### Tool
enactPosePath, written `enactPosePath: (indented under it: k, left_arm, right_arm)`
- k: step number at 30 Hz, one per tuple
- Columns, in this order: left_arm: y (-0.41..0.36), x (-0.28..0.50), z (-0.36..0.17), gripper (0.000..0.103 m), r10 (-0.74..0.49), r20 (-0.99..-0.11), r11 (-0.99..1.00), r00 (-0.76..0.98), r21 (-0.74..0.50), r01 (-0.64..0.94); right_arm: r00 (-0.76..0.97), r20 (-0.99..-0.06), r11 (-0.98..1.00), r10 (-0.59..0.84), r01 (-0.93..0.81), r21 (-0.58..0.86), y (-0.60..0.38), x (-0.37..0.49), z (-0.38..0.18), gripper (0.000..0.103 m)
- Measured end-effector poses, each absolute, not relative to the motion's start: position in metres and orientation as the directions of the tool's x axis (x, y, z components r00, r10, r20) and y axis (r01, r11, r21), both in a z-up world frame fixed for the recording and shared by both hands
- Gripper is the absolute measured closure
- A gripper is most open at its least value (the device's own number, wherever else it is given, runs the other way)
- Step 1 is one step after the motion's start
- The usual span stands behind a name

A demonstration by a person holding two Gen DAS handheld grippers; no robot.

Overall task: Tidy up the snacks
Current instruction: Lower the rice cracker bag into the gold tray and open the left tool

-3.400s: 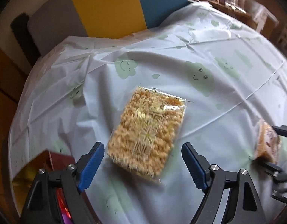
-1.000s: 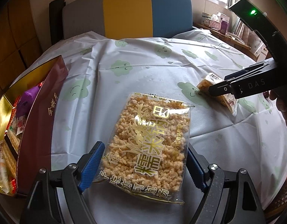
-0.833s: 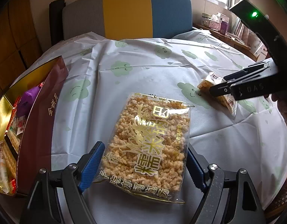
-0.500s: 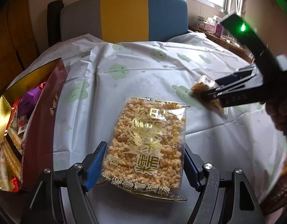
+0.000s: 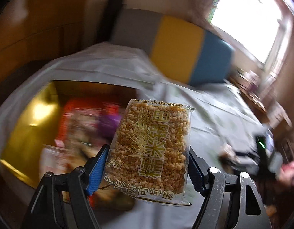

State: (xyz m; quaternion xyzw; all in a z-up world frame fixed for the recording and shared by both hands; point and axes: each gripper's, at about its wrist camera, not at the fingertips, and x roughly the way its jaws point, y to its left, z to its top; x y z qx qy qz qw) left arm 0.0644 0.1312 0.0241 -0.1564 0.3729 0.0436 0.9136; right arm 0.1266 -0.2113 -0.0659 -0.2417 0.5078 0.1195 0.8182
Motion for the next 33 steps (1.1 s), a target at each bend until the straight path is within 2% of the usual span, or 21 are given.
enactPosePath:
  k: [7,9,11,16,22,33]
  left_arm:
    - [0.219,0.099,0.001,0.027,0.122,-0.795,0.906,0.594,-0.155,-0.394]
    - [0.234,0.107,-0.006,0.028,0.160,-0.801,0.900,0.577,-0.122,-0.418]
    - [0.246,0.118,-0.013,0.035,0.195,-0.802,0.897,0.564,-0.087,-0.433]
    - [0.262,0.116,-0.020,0.035,0.231,-0.806,0.870,0.544,-0.079,-0.487]
    - [0.241,0.092,-0.010,0.034,0.270,-0.769,0.880,0.580,-0.048,-0.473]
    - [0.187,0.052,-0.001,0.033,0.265,-0.731,0.907,0.629,-0.033,-0.421]
  right_arm:
    - [0.464,-0.884,0.851,-0.061,-0.439,-0.289,-0.209,0.124,-0.066,0.049]
    - [0.467,-0.882,0.850,-0.065,-0.438,-0.294,-0.208,0.123,-0.066,0.049]
    - [0.470,-0.880,0.850,-0.068,-0.435,-0.298,-0.207,0.122,-0.067,0.049]
    - [0.477,-0.876,0.849,-0.075,-0.430,-0.307,-0.204,0.119,-0.068,0.049]
    - [0.475,-0.876,0.850,-0.076,-0.428,-0.306,-0.205,0.120,-0.068,0.049]
    - [0.482,-0.872,0.852,-0.082,-0.421,-0.312,-0.204,0.118,-0.068,0.049]
